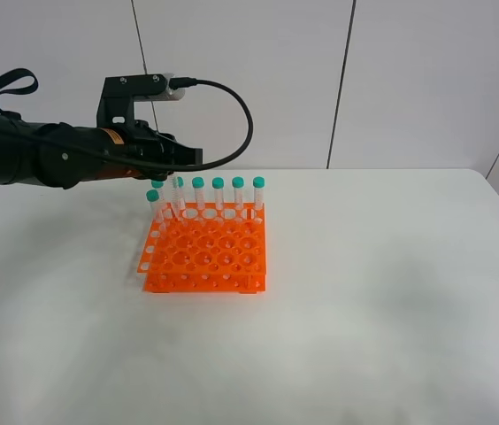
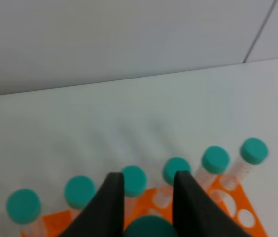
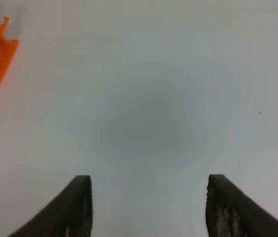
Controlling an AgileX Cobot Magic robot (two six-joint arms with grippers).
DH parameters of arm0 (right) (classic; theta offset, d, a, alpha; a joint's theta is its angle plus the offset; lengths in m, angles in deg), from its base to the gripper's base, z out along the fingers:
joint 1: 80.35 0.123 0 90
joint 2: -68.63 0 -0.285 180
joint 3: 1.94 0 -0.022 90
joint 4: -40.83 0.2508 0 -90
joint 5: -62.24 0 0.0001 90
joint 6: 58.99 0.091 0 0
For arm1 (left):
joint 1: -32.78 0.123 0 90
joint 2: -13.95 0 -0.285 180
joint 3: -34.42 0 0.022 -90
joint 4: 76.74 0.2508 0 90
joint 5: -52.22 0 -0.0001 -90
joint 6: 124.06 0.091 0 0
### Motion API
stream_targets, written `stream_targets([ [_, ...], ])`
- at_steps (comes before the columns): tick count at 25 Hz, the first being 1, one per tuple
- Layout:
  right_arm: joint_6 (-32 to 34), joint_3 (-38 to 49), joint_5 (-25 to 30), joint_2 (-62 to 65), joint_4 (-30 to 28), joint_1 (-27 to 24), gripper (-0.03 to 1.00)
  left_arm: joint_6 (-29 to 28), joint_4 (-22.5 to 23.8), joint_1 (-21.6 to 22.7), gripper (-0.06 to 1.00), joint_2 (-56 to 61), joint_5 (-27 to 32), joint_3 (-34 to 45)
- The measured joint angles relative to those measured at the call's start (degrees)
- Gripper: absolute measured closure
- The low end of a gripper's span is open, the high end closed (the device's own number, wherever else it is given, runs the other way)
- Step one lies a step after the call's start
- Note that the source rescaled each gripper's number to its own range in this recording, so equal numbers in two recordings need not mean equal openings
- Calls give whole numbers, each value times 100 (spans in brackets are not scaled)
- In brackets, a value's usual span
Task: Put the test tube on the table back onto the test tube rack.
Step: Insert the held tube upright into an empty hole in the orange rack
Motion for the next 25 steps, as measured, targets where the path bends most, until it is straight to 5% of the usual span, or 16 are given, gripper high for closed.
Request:
stream_targets([
  [25,6,0,0,0,36,0,11,5,121,110,93,-824,-102,-458],
])
